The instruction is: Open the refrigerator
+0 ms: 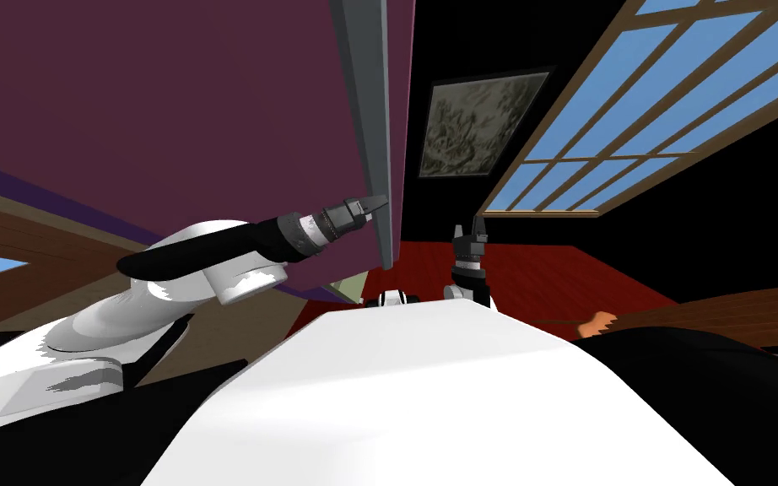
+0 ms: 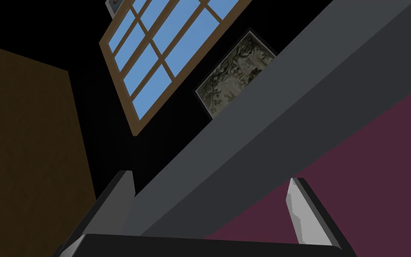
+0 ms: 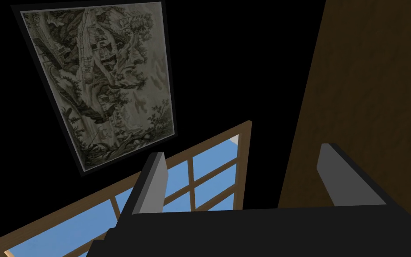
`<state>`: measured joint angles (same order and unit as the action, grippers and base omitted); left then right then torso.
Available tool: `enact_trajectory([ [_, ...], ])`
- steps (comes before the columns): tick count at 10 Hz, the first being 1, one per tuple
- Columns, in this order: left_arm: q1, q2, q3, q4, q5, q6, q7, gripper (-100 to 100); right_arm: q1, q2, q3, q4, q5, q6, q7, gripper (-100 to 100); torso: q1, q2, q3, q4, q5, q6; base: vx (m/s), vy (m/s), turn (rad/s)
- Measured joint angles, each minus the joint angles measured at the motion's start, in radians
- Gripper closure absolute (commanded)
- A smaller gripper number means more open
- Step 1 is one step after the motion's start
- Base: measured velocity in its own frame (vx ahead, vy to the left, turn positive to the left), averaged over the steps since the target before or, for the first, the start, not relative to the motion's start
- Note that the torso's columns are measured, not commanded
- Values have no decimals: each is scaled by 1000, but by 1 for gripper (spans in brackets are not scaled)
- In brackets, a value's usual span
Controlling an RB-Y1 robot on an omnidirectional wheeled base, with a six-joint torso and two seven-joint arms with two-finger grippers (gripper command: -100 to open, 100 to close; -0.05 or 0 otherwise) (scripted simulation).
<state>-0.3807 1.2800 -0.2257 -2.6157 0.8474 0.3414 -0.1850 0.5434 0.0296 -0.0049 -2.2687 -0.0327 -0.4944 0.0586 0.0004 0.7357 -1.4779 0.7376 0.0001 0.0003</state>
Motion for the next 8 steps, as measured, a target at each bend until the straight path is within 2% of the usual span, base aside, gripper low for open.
enact_trajectory([
  [2, -41, 28, 27, 3, 44, 9, 23, -100, 0, 0, 0, 0, 0, 0, 0, 0, 0, 6, 4, 2, 0, 0, 10, -2, 11],
  [3, -44, 29, 31, 6, 45, 12, 27, 0, 0, 0, 0, 0, 0, 0, 0, 0, 0, 7, 6, 2, 0, -1, 11, 0, -2],
  [8, -43, 29, 30, 8, 45, 13, 26, 0, 0, 0, 0, 0, 0, 0, 0, 0, -1, 3, 2, 1, 0, 0, 1, 0, 0],
])
